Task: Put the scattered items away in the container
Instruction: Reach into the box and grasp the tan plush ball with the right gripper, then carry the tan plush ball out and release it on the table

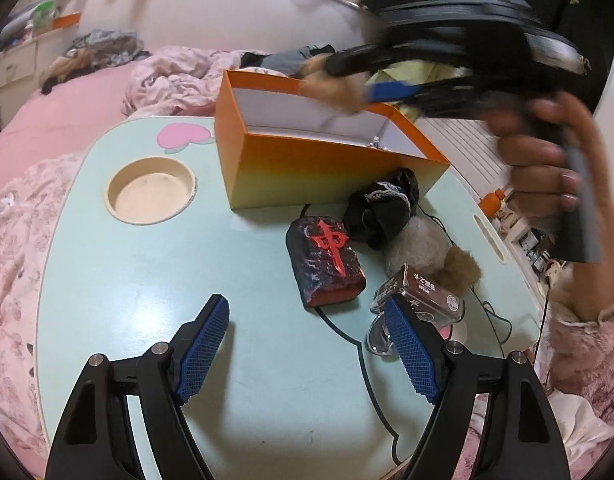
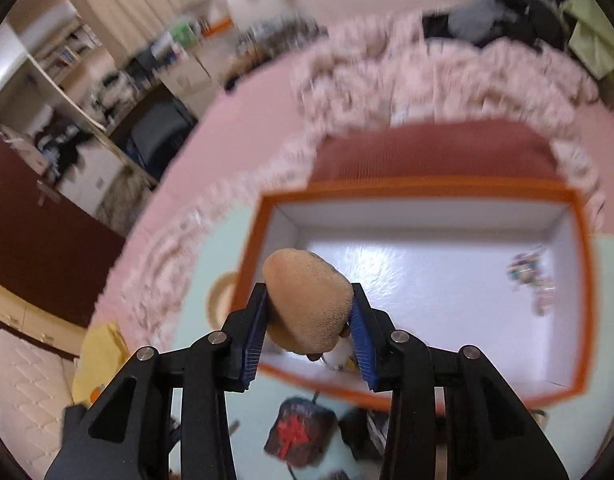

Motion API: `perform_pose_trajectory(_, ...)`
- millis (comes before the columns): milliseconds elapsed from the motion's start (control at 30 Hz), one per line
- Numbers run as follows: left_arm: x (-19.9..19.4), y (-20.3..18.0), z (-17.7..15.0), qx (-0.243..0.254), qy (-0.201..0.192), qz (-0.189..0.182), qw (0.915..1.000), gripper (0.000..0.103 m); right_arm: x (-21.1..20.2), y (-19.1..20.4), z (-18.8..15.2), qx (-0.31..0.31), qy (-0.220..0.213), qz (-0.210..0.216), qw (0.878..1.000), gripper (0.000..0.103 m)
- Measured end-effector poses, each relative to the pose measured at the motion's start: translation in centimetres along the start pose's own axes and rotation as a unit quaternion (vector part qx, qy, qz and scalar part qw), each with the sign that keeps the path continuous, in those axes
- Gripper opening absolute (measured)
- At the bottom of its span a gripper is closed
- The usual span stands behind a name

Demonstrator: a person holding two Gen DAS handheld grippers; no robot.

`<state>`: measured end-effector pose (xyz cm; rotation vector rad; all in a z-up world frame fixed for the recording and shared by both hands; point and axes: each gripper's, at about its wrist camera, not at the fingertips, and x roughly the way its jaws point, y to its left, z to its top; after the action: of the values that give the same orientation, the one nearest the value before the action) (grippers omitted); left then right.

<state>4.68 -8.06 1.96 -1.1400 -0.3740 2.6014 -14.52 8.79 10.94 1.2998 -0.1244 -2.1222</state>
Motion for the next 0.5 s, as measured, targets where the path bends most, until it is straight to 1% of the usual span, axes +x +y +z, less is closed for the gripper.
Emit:
perform_pose_trajectory(100, 0.1, 0.1, 0.2, -0.004, -0.001, -0.001, 1.0000, 0.080, -5.1, -0.5, -1.7, -0.018, -0.046, -0.002, 0.999, 0.041)
perform_pose_trajectory(133, 0.1, 0.1, 0.3, -0.006, -0.001, -0.002, 1.0000, 0.080, -7.1, -1.1, -2.8, -0.027, -0.062, -0.014, 0.998, 0.041)
perform_pose_trajectory(167, 0.1, 0.1, 0.3, -0.008, -0.002, -0.002, 1.0000, 0.080, -7.6, -1.1, -2.9, -0.032, -0.068, -0.025, 0.997, 0.041)
perform_pose_trajectory(233, 0.1, 0.0, 0.5, -0.008, -0.003, 0.000, 1.0000, 0.080, -9.5, -2.4, -4.4, -0.045, -0.077, -0.068, 0.994, 0.041)
perform_pose_trajectory(300, 0.2, -0.2, 0.6, -0.006, -0.002, 0.000, 1.0000, 0.080, -10.1, -3.8, -5.9, -0.043, -0.074, -0.098, 0.992, 0.041)
perform_pose_trajectory(333, 0.2, -0.4, 0.7, -0.005, -0.002, 0.001, 1.0000, 0.080, -10.2, -4.7, -6.6, -0.035, -0.069, -0.104, 0.992, 0.041)
perform_pose_trajectory(433, 0.1, -1.1, 1.2, -0.002, -0.005, 0.002, 1.0000, 0.080, -9.2, -7.2, -8.5, -0.002, -0.039, -0.093, 0.995, 0.041)
perform_pose_trajectory(500, -0.2, -1.7, 1.7, 0.003, -0.010, 0.002, 0.9999, 0.080, -8.3, -8.1, -9.3, 0.009, -0.027, -0.091, 0.995, 0.041)
